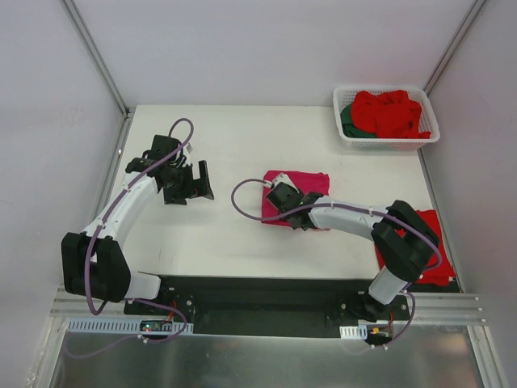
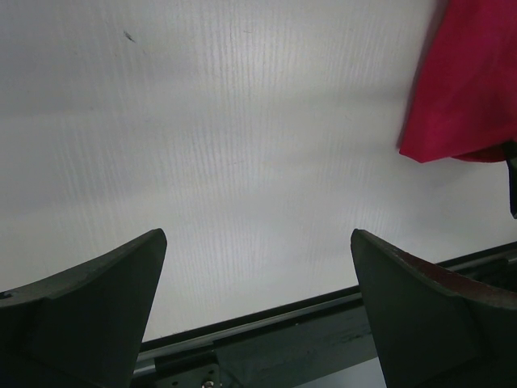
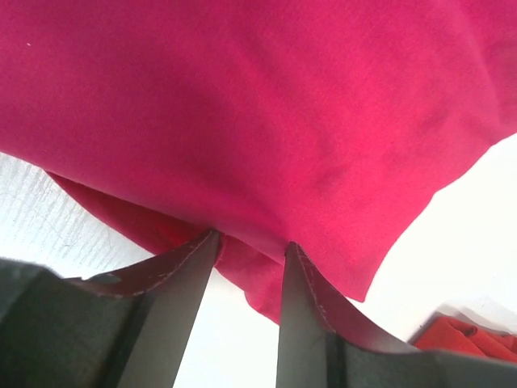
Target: Fold and stack the t-shirts
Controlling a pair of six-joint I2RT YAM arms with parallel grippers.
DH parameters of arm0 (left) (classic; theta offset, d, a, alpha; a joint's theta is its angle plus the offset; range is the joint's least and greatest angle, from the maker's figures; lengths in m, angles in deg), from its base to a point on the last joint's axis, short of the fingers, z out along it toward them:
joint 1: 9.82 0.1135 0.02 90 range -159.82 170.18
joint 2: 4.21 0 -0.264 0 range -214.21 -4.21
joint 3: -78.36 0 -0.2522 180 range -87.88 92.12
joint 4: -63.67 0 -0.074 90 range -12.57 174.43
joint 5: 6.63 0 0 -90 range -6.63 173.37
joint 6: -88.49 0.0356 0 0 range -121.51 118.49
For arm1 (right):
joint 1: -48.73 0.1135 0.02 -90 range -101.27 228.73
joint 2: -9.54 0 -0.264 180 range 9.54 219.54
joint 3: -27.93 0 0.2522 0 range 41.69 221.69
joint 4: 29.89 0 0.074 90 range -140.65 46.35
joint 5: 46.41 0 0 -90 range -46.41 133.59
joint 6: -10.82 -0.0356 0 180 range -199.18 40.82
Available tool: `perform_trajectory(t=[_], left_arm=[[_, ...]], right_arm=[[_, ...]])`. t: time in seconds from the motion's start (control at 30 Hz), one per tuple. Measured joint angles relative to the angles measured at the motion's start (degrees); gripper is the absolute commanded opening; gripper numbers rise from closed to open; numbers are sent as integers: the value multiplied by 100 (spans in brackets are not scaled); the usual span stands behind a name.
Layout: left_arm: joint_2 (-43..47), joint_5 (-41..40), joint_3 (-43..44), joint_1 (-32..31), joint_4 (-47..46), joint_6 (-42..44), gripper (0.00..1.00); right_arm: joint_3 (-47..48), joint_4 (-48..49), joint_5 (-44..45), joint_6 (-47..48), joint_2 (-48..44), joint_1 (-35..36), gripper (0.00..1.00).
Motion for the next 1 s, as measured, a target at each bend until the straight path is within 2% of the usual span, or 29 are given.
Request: perform_trajectory(t=[0.37, 0.73, 1.0], left_arm=[[-39, 0, 0, -39, 0, 0, 99], [-55, -2, -2, -72, 0, 0, 99], [-66, -2, -2, -72, -2, 0, 99]], right_arm=[[271, -46, 247, 17, -17, -2, 45], [643, 59, 474, 160, 588, -9, 45], [643, -254, 192, 52, 155, 0, 45]])
